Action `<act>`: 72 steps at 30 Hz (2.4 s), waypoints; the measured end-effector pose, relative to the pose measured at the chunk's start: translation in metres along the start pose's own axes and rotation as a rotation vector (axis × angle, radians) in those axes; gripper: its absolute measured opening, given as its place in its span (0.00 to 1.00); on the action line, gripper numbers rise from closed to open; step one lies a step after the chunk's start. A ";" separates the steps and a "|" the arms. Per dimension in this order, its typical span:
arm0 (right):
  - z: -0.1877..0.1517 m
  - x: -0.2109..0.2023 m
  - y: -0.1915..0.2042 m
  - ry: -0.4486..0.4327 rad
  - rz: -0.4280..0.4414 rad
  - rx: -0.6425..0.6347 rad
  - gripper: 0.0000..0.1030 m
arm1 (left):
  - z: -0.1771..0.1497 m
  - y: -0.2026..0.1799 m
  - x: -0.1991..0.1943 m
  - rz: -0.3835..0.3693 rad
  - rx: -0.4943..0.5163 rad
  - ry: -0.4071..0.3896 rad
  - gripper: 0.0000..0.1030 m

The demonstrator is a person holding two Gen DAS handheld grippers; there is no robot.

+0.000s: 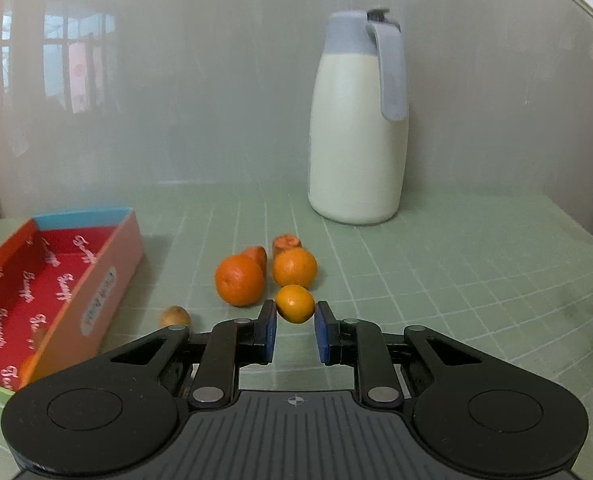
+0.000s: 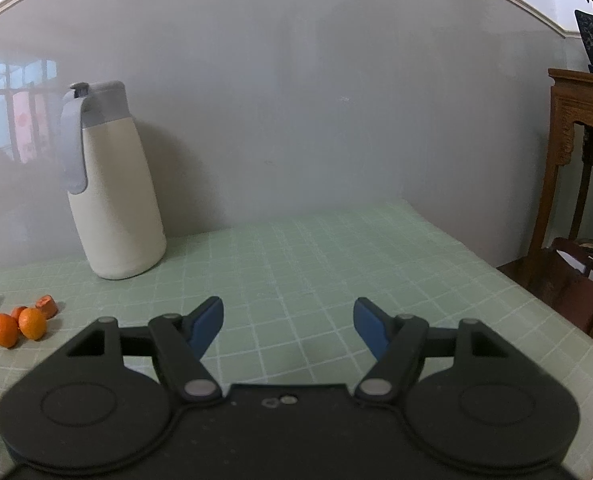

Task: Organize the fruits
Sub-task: 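Grasp the small mandarin orange with the left gripper, then carry the small orange with the left gripper into the red box and release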

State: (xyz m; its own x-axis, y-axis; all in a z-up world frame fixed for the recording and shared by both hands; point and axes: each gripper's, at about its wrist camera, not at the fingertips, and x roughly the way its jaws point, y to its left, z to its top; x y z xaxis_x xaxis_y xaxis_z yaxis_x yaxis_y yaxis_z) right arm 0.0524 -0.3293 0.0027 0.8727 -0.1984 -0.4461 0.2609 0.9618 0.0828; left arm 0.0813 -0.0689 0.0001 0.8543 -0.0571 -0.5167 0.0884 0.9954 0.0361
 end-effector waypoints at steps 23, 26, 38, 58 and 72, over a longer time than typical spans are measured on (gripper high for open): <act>0.002 -0.003 0.068 0.008 0.108 -0.036 0.69 | 0.000 0.110 -0.039 0.163 -0.080 -0.044 0.20; 0.002 -0.003 0.080 0.007 0.128 -0.047 0.69 | -0.003 0.125 -0.040 0.189 -0.096 -0.043 0.20; -0.001 -0.004 0.101 0.016 0.142 -0.101 0.69 | -0.017 0.174 -0.016 0.255 -0.176 0.029 0.20; -0.002 0.005 0.104 0.023 0.135 -0.096 0.70 | -0.009 0.160 -0.046 0.321 -0.164 -0.092 0.97; -0.009 -0.019 0.138 0.023 0.216 -0.144 0.75 | -0.011 0.175 -0.077 0.330 -0.183 -0.100 0.97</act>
State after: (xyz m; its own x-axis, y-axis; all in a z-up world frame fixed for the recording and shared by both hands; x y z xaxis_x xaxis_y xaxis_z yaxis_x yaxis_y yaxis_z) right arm 0.0677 -0.1912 0.0147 0.8918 0.0175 -0.4522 0.0063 0.9987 0.0511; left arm 0.0253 0.1104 0.0364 0.8681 0.2703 -0.4164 -0.2846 0.9582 0.0287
